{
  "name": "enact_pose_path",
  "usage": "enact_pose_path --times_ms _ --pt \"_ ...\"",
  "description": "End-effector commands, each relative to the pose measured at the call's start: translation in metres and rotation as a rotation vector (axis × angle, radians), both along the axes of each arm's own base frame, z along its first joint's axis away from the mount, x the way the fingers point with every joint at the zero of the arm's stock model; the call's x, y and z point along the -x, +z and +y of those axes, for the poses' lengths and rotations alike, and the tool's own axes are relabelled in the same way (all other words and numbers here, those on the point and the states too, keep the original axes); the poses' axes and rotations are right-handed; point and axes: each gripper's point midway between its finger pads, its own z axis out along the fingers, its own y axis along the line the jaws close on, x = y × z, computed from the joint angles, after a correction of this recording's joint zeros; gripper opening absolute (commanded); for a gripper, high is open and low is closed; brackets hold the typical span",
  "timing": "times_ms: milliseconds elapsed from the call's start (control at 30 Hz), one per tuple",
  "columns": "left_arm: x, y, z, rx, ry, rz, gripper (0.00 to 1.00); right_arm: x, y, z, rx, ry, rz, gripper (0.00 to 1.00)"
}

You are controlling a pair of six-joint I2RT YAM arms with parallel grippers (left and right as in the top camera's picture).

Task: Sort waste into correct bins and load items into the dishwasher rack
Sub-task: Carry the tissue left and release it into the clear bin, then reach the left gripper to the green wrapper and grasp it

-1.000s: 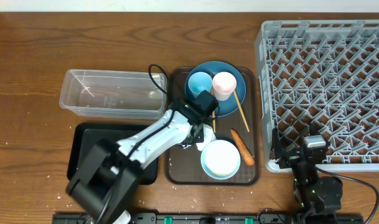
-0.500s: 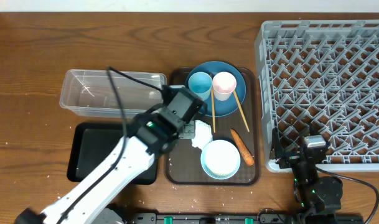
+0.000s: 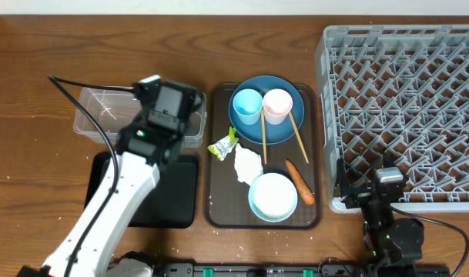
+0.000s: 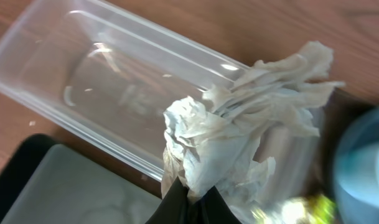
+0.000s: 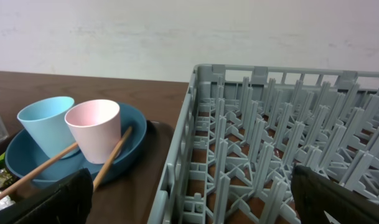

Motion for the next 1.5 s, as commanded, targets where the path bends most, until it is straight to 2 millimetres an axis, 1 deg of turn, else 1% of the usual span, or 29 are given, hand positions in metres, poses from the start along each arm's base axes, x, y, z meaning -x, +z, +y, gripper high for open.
enact_pose_path --times_ms 0,133,167,200,233,267,300,367,400,467,533,600,800,900,1033,1133,1267,1467 --pt "-0.006 -0.016 0.026 -0.047 0.07 0.044 0.08 0.0 0.0 -0.002 0.008 -0.006 -0.001 0.99" --pt "-0.016 -0.041 0.037 -0.048 0.108 0.098 0.11 0.0 0.0 -0.002 0.008 -0.006 -0.001 0.99" --pt "-0.018 -0.047 0.039 -0.051 0.113 0.108 0.13 0.0 0.0 -0.002 0.008 -0.006 -0.001 0.99" --pt "-0.02 -0.052 0.04 -0.054 0.118 0.118 0.17 0.0 0.0 -0.002 0.008 -0.006 -0.001 0.99" --pt "-0.022 -0.057 0.04 -0.057 0.118 0.127 0.29 0.0 0.0 -0.002 0.008 -0.006 -0.001 0.99" --pt "-0.022 -0.06 0.04 -0.058 0.118 0.134 0.36 0.0 0.0 -0.002 0.008 -0.006 -0.001 0.99" --pt "-0.023 -0.061 0.039 -0.059 0.118 0.137 0.38 0.0 0.0 -0.002 0.008 -0.006 -0.001 0.99" --pt "-0.024 -0.059 0.038 -0.056 0.116 0.125 0.41 0.0 0.0 -0.002 0.008 -0.006 -0.001 0.99" --pt "-0.025 -0.055 0.038 -0.053 0.116 0.114 0.44 0.0 0.0 -0.002 0.008 -0.006 -0.001 0.99" --pt "-0.026 -0.044 0.038 -0.045 0.112 0.085 0.49 0.0 0.0 -0.002 0.008 -0.006 -0.001 0.99" --pt "-0.022 -0.031 0.036 -0.025 0.106 0.057 0.54 0.0 0.0 -0.002 0.008 -0.006 -0.001 0.99" --pt "-0.015 -0.02 0.028 0.029 0.07 0.048 0.55 0.0 0.0 -0.002 0.008 -0.006 -0.001 0.99" --pt "0.021 0.005 -0.029 0.208 -0.314 0.094 0.55 0.0 0.0 -0.002 0.008 -0.006 -0.001 0.99" --pt "0.034 0.008 -0.041 0.223 -0.378 0.118 0.55 0.0 0.0 -0.002 0.008 -0.006 -0.001 0.99" --pt "0.048 -0.002 -0.056 0.188 -0.47 0.186 0.54 0.0 0.0 -0.002 0.008 -0.006 -0.001 0.99" --pt "0.052 -0.011 -0.071 0.168 -0.536 0.224 0.54 0.0 0.0 -0.002 0.008 -0.006 -0.001 0.99" --pt "0.053 -0.027 -0.091 0.136 -0.606 0.272 0.54 0.0 0.0 -0.002 0.008 -0.006 -0.001 0.99" --pt "0.05 -0.058 -0.109 0.084 -0.662 0.348 0.54 0.0 0.0 -0.002 0.008 -0.006 -0.001 0.99"
